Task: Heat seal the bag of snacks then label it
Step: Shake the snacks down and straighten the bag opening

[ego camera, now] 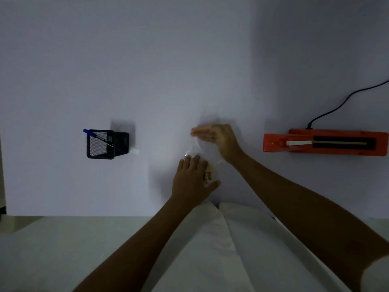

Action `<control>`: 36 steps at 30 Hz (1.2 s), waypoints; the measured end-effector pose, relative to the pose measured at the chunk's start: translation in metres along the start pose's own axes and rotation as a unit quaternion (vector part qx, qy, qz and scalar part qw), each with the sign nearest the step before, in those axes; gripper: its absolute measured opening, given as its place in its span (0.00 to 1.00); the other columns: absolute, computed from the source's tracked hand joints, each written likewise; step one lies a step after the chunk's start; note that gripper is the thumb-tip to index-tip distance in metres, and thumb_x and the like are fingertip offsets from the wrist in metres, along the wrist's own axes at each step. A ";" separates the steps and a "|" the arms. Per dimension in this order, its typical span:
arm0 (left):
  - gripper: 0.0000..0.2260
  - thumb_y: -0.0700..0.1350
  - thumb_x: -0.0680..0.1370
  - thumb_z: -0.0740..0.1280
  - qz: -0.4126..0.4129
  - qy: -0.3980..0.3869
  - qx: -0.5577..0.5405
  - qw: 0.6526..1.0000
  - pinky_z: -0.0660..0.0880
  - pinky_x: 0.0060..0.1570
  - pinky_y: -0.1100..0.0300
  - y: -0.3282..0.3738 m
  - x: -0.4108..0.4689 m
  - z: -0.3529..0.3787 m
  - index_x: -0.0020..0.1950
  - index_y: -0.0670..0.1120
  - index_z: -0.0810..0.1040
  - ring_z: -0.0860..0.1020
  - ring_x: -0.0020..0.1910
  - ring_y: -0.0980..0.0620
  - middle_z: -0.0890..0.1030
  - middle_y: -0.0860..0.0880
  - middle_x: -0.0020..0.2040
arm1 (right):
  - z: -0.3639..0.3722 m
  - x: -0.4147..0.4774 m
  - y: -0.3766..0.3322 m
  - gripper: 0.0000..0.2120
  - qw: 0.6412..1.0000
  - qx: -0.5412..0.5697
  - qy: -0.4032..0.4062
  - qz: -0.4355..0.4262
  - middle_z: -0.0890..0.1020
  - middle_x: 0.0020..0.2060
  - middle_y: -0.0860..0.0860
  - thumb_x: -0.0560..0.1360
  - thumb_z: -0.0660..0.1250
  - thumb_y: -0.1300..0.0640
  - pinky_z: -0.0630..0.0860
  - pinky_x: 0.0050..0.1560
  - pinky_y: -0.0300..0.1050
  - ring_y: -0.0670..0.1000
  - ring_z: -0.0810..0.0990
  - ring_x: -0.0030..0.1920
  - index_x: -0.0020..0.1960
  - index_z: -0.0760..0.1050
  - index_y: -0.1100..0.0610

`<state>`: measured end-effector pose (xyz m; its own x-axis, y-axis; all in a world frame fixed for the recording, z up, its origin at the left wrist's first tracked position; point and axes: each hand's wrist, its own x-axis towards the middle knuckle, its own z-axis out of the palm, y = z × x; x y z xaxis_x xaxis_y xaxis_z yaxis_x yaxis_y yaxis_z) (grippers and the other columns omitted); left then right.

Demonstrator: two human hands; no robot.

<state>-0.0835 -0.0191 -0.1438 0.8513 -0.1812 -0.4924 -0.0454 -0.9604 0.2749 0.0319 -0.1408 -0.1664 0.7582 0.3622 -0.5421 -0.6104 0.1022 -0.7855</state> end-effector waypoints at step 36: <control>0.34 0.71 0.71 0.56 0.011 -0.013 0.013 1.000 0.65 0.68 0.45 0.000 0.001 -0.008 0.65 0.48 0.74 0.69 0.67 0.41 0.73 0.45 0.68 | -0.014 0.004 -0.009 0.22 0.992 0.060 0.108 -0.007 0.85 0.51 0.60 0.81 0.48 0.62 0.78 0.61 0.49 0.57 0.83 0.56 0.56 0.79 0.68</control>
<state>-0.0783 -0.0171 -0.1375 0.8362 -0.2081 -0.5075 -0.0782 -0.9610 0.2653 0.0443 -0.1537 -0.1656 0.7897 0.1549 -0.5936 -0.6133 0.2196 -0.7587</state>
